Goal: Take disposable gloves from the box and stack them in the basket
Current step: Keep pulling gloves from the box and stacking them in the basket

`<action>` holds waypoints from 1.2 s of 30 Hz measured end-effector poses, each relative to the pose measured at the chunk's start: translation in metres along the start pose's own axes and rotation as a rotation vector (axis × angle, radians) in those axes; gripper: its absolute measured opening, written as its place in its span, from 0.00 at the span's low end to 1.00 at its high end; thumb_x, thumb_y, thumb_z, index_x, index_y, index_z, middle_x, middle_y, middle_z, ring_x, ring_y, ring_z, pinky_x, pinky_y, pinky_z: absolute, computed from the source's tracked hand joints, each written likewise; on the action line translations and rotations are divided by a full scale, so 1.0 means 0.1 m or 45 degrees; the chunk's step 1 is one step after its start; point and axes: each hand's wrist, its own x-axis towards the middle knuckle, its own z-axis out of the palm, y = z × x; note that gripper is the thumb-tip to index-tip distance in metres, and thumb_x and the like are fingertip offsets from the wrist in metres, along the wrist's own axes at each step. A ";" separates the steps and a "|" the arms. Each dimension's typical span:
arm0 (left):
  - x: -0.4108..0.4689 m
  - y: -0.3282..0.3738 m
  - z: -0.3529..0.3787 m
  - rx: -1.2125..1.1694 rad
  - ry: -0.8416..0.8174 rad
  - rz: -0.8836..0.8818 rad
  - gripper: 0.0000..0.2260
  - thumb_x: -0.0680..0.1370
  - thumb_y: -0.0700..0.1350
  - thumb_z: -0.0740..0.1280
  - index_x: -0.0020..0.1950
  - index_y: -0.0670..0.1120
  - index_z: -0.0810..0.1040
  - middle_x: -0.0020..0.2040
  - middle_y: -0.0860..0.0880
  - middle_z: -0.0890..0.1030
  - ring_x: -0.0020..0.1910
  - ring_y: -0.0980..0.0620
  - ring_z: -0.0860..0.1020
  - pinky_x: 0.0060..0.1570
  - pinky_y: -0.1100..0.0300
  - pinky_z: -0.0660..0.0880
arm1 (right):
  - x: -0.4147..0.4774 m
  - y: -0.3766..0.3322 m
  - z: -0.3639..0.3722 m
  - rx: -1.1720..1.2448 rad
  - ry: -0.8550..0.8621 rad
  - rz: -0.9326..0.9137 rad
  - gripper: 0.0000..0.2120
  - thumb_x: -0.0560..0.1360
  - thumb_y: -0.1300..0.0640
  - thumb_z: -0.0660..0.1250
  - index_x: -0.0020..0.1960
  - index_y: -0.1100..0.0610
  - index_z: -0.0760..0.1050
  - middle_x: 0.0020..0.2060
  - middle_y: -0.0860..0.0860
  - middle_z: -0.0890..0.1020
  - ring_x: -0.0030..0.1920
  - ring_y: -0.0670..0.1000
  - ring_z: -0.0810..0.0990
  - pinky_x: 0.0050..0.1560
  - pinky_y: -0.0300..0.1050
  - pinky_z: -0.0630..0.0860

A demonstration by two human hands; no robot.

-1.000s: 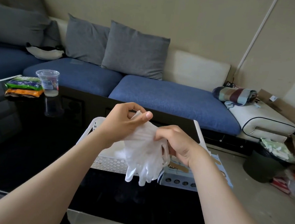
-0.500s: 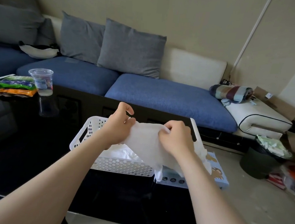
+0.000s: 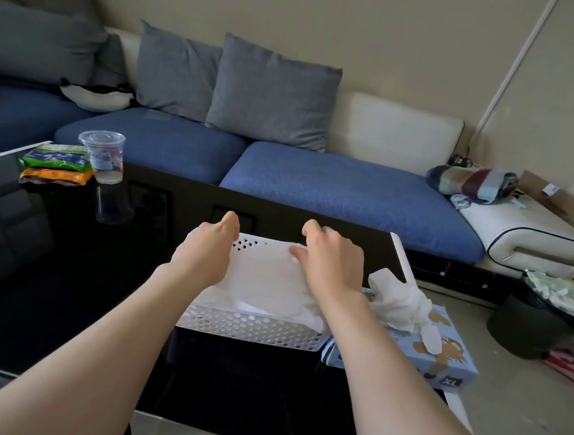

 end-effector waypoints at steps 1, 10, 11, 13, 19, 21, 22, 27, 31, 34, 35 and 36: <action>0.00 -0.01 0.00 0.003 -0.008 -0.014 0.16 0.78 0.29 0.59 0.57 0.49 0.66 0.45 0.45 0.75 0.36 0.47 0.73 0.33 0.53 0.71 | 0.01 0.01 0.03 -0.012 0.049 0.003 0.18 0.81 0.42 0.71 0.61 0.54 0.76 0.45 0.50 0.83 0.41 0.54 0.82 0.35 0.45 0.70; 0.07 0.00 0.01 0.354 0.077 0.099 0.14 0.79 0.34 0.68 0.61 0.50 0.77 0.58 0.47 0.74 0.56 0.45 0.71 0.45 0.54 0.71 | 0.08 0.03 -0.26 0.624 -0.238 -0.066 0.18 0.79 0.44 0.74 0.66 0.48 0.79 0.52 0.45 0.77 0.53 0.48 0.78 0.48 0.44 0.75; 0.07 0.04 0.00 0.354 0.078 0.153 0.16 0.80 0.35 0.68 0.63 0.52 0.77 0.60 0.47 0.73 0.58 0.44 0.70 0.48 0.54 0.72 | 0.06 0.03 -0.34 0.645 -0.425 -0.072 0.24 0.77 0.40 0.75 0.69 0.46 0.77 0.55 0.44 0.74 0.55 0.47 0.77 0.51 0.45 0.76; 0.07 0.12 -0.02 0.228 -0.039 0.257 0.15 0.82 0.40 0.67 0.65 0.55 0.76 0.63 0.48 0.72 0.60 0.45 0.70 0.53 0.53 0.73 | 0.01 0.07 -0.44 0.593 -0.764 -0.055 0.33 0.72 0.35 0.76 0.74 0.42 0.73 0.60 0.43 0.71 0.60 0.47 0.75 0.56 0.49 0.77; -0.01 0.22 0.09 0.178 -0.759 0.126 0.28 0.81 0.70 0.58 0.80 0.64 0.60 0.80 0.44 0.61 0.79 0.37 0.62 0.76 0.37 0.61 | -0.04 0.18 -0.45 0.479 -1.226 -0.026 0.40 0.74 0.45 0.78 0.81 0.42 0.65 0.68 0.48 0.72 0.65 0.53 0.76 0.64 0.53 0.79; -0.01 0.22 0.11 0.180 -0.801 0.095 0.32 0.80 0.72 0.58 0.82 0.66 0.54 0.84 0.43 0.54 0.82 0.35 0.56 0.78 0.34 0.57 | -0.08 0.18 -0.41 0.478 -1.227 -0.027 0.38 0.76 0.46 0.77 0.81 0.45 0.65 0.69 0.50 0.73 0.65 0.53 0.77 0.63 0.52 0.80; -0.01 0.22 0.10 0.176 -0.804 0.089 0.33 0.80 0.72 0.58 0.82 0.66 0.53 0.85 0.44 0.51 0.83 0.34 0.53 0.78 0.33 0.55 | -0.09 0.17 -0.40 0.459 -1.212 -0.046 0.37 0.77 0.47 0.76 0.81 0.46 0.65 0.68 0.50 0.73 0.64 0.53 0.77 0.61 0.50 0.80; -0.01 0.26 0.16 0.214 -0.808 0.071 0.37 0.78 0.69 0.65 0.83 0.63 0.53 0.84 0.44 0.53 0.83 0.34 0.50 0.77 0.33 0.57 | -0.15 0.14 -0.37 0.427 -1.135 -0.053 0.34 0.77 0.49 0.77 0.80 0.46 0.68 0.69 0.52 0.73 0.60 0.53 0.79 0.58 0.51 0.82; -0.05 0.42 0.14 0.218 -0.545 0.147 0.26 0.82 0.59 0.66 0.77 0.53 0.67 0.76 0.43 0.65 0.77 0.38 0.62 0.72 0.41 0.67 | -0.18 0.23 -0.50 0.587 -1.044 0.000 0.33 0.75 0.41 0.78 0.77 0.44 0.72 0.63 0.49 0.76 0.53 0.50 0.82 0.52 0.48 0.83; -0.06 0.56 0.14 0.140 -0.225 0.236 0.13 0.84 0.52 0.62 0.66 0.49 0.75 0.64 0.45 0.76 0.62 0.43 0.75 0.61 0.47 0.75 | -0.22 0.35 -0.64 0.754 -0.795 0.145 0.25 0.76 0.36 0.74 0.69 0.44 0.80 0.55 0.46 0.83 0.49 0.45 0.82 0.44 0.41 0.78; -0.07 0.60 0.14 0.070 -0.166 0.257 0.10 0.84 0.50 0.61 0.63 0.49 0.76 0.59 0.46 0.77 0.55 0.46 0.77 0.56 0.49 0.77 | -0.23 0.40 -0.67 0.774 -0.678 0.191 0.19 0.78 0.39 0.74 0.65 0.45 0.82 0.52 0.46 0.85 0.48 0.43 0.83 0.45 0.41 0.79; -0.08 0.65 0.15 0.013 -0.127 0.284 0.09 0.84 0.48 0.61 0.60 0.48 0.77 0.55 0.48 0.79 0.50 0.48 0.77 0.51 0.50 0.78 | -0.25 0.46 -0.69 0.770 -0.545 0.238 0.12 0.79 0.45 0.73 0.61 0.46 0.84 0.48 0.46 0.87 0.46 0.42 0.83 0.46 0.41 0.80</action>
